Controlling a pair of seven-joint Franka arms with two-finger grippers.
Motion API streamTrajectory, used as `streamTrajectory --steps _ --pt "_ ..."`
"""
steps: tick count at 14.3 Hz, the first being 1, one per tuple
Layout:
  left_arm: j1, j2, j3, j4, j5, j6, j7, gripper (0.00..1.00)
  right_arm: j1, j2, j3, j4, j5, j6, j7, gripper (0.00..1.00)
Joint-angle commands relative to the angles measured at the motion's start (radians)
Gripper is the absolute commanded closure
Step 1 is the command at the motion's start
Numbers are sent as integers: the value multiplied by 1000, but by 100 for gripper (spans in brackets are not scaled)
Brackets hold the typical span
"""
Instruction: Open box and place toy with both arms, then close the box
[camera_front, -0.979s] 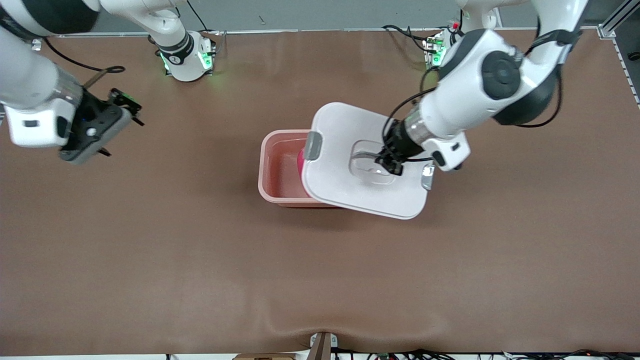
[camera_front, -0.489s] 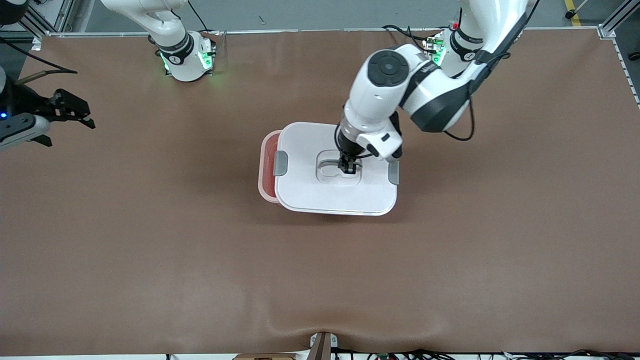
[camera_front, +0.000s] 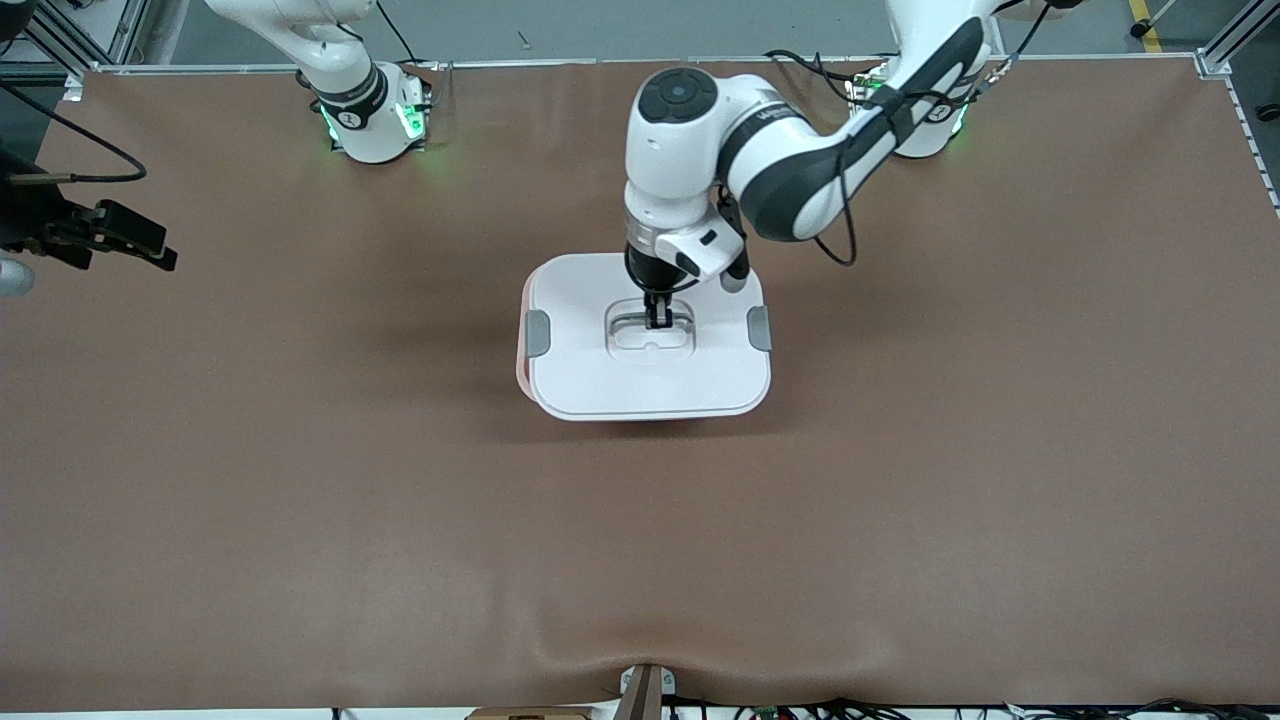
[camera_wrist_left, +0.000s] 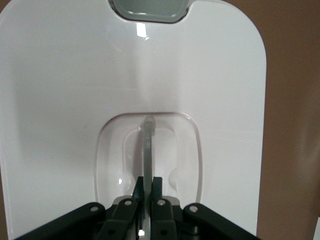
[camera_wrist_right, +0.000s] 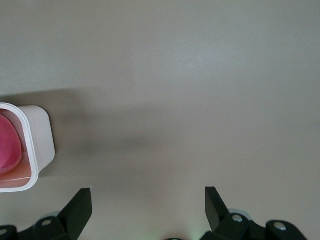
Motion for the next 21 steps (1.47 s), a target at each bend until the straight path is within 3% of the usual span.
streamTrajectory --steps 1,2,3,12,16,21 --pt "-44 36 5 16 66 5 -101 100 2 -29 -29 -18 -2 -7 -20 0" --pt "-54 44 5 20 66 5 -107 100 55 -27 -107 -16 1 -5 -63 0" --pt "-55 47 5 20 75 6 -116 100 68 -24 -135 -18 7 -4 -80 0" --pt "-92 69 10 13 146 3 -208 100 56 -15 -137 -6 -2 4 -141 0" --pt "-115 89 13 18 231 0 -324 100 31 25 -138 65 -4 2 -255 0" --pt "-144 95 33 20 242 -3 -332 100 25 40 -138 60 -2 6 -241 0"
